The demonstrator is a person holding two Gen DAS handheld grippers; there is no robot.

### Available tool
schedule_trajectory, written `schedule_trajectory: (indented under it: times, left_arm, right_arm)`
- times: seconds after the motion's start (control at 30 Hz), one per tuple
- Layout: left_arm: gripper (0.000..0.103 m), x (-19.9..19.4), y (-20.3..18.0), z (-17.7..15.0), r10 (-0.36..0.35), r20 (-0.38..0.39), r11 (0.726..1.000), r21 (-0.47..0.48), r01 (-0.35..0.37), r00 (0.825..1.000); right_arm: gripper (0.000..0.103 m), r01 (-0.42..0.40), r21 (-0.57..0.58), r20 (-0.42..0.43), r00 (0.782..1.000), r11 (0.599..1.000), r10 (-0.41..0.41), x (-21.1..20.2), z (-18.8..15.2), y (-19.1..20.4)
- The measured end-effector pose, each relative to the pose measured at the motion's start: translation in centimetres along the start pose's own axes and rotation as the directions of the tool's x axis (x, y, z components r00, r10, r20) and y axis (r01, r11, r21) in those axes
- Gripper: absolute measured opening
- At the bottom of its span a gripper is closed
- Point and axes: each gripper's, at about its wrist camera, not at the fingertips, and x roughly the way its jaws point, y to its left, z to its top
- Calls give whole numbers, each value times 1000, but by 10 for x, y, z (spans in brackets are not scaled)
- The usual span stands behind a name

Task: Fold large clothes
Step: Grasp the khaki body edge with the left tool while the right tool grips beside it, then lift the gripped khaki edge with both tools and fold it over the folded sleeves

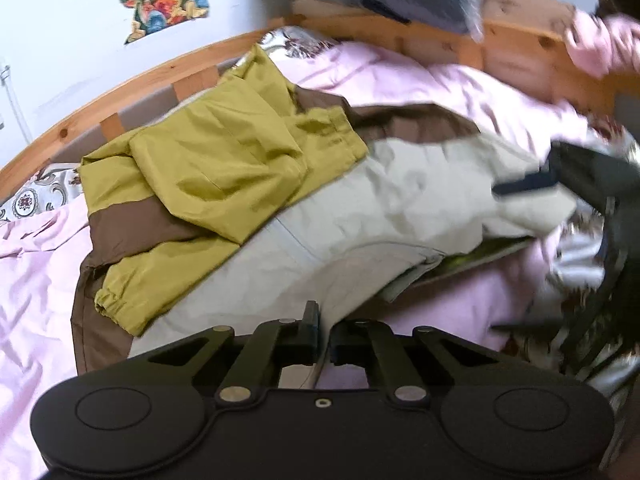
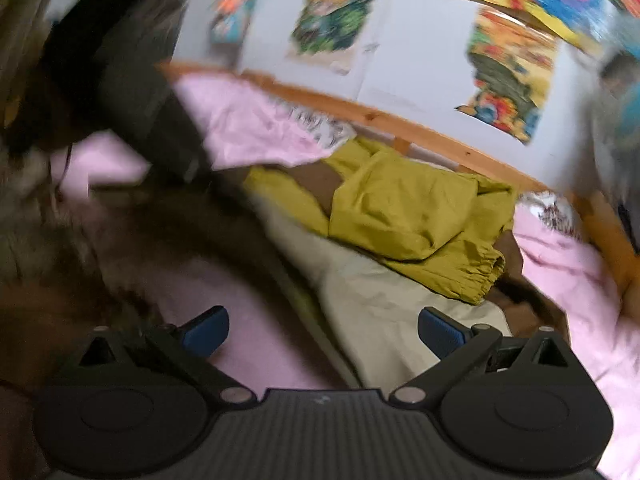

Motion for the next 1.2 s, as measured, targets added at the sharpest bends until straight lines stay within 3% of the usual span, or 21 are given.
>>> schedule_trajectory:
  times: [0.07,0.17,0.2,0.23,0.33,0.4,0.43,0.5,0.57,0.67,0.73,0.77,0.87,0.97,1.0,1.03,1.1,1.2]
  left_arm:
    - [4,-1,3,5,-3,9,1000,-8,3,1000]
    - [5,0,1,5,-4,13,1000,-4,4,1000]
    - [6,1,-1,3,-8,8,1000,-2,8,1000]
    - [13,2,-3,0,-7,2,1000,3,7,1000]
    - [30,7,-14,-11,6,-16,1000,29,-5,1000]
    - [44,13,-24,-19,10,-26,998,66,-8,1000]
    - [50,16,-28,-23,11,-33,996,83,-8,999]
    - [51,25,-40,-31,42,-35,992,120,-37,999]
    - [54,34,-53,-35,126,-18,976,183,-121,992]
    - [51,45,-58,-37,277,-9,936,230,-268,961]
    - [37,43,-47,-37,320,-24,928,210,-308,947]
    - [35,41,-39,-39,349,-31,920,202,-337,936]
    - [29,31,-12,-52,451,-62,878,209,-430,891]
    - [18,18,19,-68,511,-116,854,179,-488,852]
    - [17,13,30,-74,519,-131,852,157,-499,845]
    - [17,9,37,-77,519,-140,853,142,-502,843]
    - [16,4,45,-83,523,-143,852,125,-509,840]
    - [12,3,47,-86,524,-123,850,126,-511,843]
  right_arm:
    - [97,60,-39,-13,998,997,-60,10,-2,6]
    - [77,133,-54,-17,991,990,-134,25,0,4]
    - [59,139,-45,-17,990,989,-139,29,-1,-1]
    - [37,142,-21,-18,990,990,-142,30,0,-6]
    - [13,108,50,3,994,993,-108,26,3,-17]
    - [7,96,62,26,995,993,-98,22,7,-20]
    - [7,87,78,36,995,993,-90,21,10,-23]
    - [7,65,129,54,996,989,-72,18,16,-31]
    - [6,52,173,75,995,984,-66,15,21,-39]
    - [6,58,185,96,992,981,-77,11,26,-45]
    - [5,72,183,102,991,980,-92,8,25,-47]
    - [5,79,180,99,990,981,-98,7,24,-47]
    - [6,110,155,76,990,982,-123,5,20,-47]
    - [14,151,95,-20,989,984,-150,8,8,-42]
    - [24,168,65,-64,984,984,-164,9,2,-41]
    - [34,179,30,-116,978,983,-174,10,-6,-40]
    - [44,205,-40,-201,957,978,-209,11,-20,-37]
    - [46,240,-134,-289,919,962,-269,13,-36,-39]
